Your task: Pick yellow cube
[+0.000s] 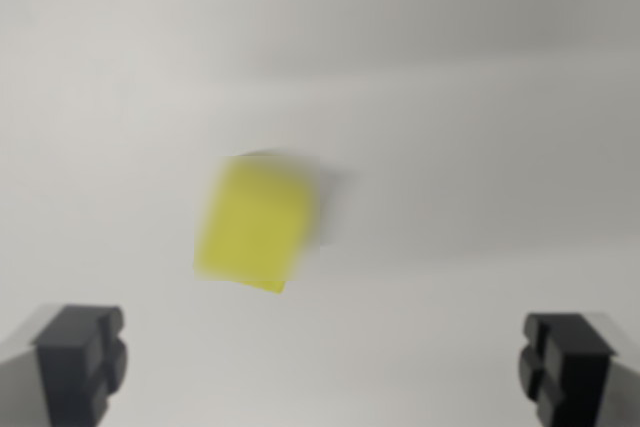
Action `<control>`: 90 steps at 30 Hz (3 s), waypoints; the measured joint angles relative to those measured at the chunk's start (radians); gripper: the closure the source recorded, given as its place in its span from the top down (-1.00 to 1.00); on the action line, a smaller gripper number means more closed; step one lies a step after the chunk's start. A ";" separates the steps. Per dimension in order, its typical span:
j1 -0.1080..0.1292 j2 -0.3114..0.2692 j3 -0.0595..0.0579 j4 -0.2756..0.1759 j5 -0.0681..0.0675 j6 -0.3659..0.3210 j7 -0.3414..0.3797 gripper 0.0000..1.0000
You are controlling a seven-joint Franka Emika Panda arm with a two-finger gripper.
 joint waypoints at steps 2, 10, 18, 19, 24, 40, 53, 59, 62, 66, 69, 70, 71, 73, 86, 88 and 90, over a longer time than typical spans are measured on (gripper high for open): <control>0.003 0.003 0.000 -0.012 0.002 0.016 0.013 1.00; 0.014 0.015 0.000 -0.057 0.008 0.080 0.064 1.00; 0.025 0.031 0.000 -0.099 0.014 0.145 0.115 1.00; 0.027 0.033 0.000 -0.104 0.015 0.153 0.121 1.00; 0.035 0.046 0.000 -0.128 0.020 0.194 0.153 1.00; 0.061 0.099 0.000 -0.195 0.037 0.327 0.252 1.00; 0.086 0.155 0.000 -0.237 0.056 0.436 0.330 1.00; 0.099 0.184 0.000 -0.252 0.067 0.487 0.364 1.00; 0.104 0.199 0.000 -0.257 0.072 0.508 0.377 1.00; 0.106 0.226 0.001 -0.255 0.079 0.533 0.377 1.00; 0.108 0.246 0.001 -0.251 0.085 0.550 0.375 1.00; 0.108 0.254 0.001 -0.250 0.088 0.556 0.374 1.00; 0.109 0.260 0.001 -0.249 0.090 0.562 0.373 1.00; 0.110 0.275 0.001 -0.246 0.095 0.574 0.371 1.00; 0.119 0.343 0.001 -0.230 0.127 0.628 0.358 1.00; 0.120 0.343 0.000 -0.230 0.129 0.628 0.356 -1.00; 0.120 0.341 -0.001 -0.231 0.129 0.627 0.356 -1.00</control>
